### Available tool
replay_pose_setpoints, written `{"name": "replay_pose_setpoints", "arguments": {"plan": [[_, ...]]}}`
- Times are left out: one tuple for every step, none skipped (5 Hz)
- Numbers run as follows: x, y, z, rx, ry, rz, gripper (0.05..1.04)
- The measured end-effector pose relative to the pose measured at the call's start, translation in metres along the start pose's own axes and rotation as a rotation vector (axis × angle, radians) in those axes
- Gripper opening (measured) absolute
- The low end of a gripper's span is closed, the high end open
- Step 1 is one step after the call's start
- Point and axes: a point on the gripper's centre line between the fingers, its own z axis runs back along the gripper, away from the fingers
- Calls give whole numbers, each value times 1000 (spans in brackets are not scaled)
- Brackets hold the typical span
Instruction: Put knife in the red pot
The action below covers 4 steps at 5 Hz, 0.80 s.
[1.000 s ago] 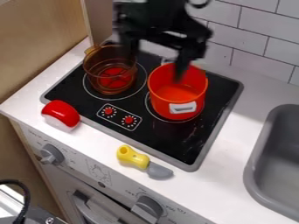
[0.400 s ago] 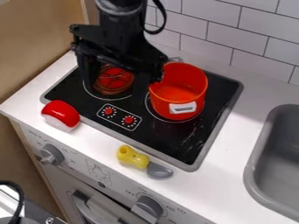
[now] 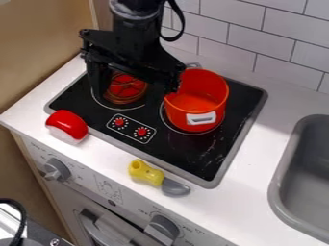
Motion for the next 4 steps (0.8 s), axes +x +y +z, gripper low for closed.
{"name": "replay_pose_setpoints", "arguments": {"plan": [[-7,3,10,-29,-14,265,999],[-23,10,13,-106,-80,526,999],[-29,16,18,-144,-126,800,999],[-36,11,8,-95,-183,1043,999]]}}
